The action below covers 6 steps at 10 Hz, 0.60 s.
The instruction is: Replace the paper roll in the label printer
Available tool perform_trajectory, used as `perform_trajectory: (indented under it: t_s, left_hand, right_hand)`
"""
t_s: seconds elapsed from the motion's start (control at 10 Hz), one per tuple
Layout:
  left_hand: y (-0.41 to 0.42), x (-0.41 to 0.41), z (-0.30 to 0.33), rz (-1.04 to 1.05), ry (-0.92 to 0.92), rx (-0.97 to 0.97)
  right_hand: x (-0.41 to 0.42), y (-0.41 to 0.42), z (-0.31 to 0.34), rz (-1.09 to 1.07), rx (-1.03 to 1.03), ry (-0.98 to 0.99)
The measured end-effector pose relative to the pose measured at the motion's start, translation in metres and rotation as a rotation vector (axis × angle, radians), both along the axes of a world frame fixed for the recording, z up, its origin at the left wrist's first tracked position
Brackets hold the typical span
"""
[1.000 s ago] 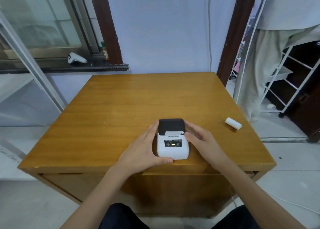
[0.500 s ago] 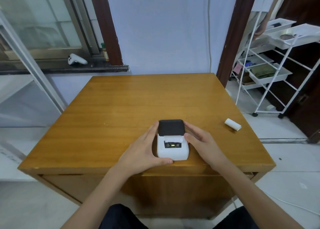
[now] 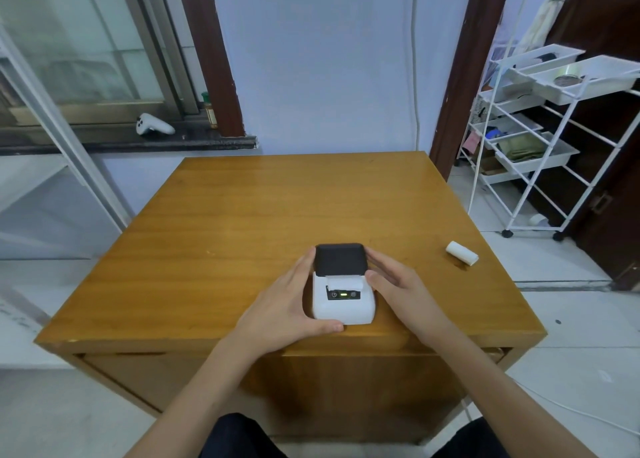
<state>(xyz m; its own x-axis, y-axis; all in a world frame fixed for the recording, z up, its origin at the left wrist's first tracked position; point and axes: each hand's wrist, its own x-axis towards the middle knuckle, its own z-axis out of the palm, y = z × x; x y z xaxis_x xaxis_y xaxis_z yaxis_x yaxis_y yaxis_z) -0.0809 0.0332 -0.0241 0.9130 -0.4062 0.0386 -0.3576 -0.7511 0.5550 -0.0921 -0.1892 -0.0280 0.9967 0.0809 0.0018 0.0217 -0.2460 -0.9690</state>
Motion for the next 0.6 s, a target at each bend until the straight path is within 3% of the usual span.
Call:
perform_trajectory:
  t_s: [0.4, 0.6]
  left_hand:
    - [-0.002, -0.001, 0.004, 0.023, 0.031, -0.016]
    - [-0.002, -0.007, 0.006, 0.143, 0.094, -0.061]
  right_hand:
    - [0.003, 0.003, 0.007, 0.024, -0.078, 0.043]
    - [0.0, 0.003, 0.021, -0.078, 0.055, 0.123]
